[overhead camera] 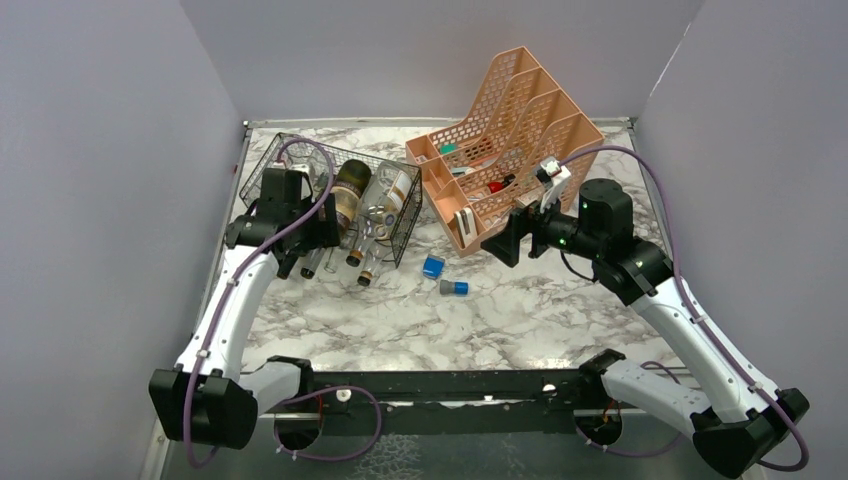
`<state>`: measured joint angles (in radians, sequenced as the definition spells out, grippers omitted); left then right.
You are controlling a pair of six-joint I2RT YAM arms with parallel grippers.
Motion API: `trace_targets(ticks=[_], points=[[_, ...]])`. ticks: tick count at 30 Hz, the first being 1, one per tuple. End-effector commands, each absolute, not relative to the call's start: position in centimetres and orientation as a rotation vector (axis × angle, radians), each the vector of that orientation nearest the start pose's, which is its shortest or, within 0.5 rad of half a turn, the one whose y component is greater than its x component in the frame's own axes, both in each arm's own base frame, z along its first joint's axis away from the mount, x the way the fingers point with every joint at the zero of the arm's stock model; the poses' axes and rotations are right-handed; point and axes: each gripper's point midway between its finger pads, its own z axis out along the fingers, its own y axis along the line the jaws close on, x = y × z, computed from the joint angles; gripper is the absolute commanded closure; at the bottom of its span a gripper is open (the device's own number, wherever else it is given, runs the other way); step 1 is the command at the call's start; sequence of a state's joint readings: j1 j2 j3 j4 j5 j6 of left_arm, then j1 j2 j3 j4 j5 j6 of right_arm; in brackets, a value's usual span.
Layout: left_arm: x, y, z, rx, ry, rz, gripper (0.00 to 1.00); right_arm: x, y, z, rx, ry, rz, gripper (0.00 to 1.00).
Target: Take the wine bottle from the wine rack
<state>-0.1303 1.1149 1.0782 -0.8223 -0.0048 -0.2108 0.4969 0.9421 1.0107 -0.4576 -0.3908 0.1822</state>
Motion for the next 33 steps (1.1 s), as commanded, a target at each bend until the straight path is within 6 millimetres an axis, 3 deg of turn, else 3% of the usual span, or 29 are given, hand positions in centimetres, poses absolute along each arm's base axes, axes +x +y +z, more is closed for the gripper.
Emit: trace_targets(ticks=[1, 10, 18, 33], points=[[27.8, -3.4, 16.3, -0.146, 2.505, -0.071, 0.17, 23.0, 21.2, 28.1, -0.595, 1.913, 0.840, 0.00], [27.4, -5.1, 14.4, -0.108, 2.559, -0.189, 0.21, 23.1, 21.2, 27.7, -0.589, 1.915, 0.845, 0.00], [27.3, -5.9, 13.8, -0.111, 2.576, -0.245, 0.23, 23.5, 21.4, 27.4, -0.589, 1.927, 0.837, 0.00], [27.1, -6.2, 13.6, -0.133, 2.577, -0.268, 0.41, 23.8, 21.1, 27.0, -0.569, 1.941, 0.818, 0.00]])
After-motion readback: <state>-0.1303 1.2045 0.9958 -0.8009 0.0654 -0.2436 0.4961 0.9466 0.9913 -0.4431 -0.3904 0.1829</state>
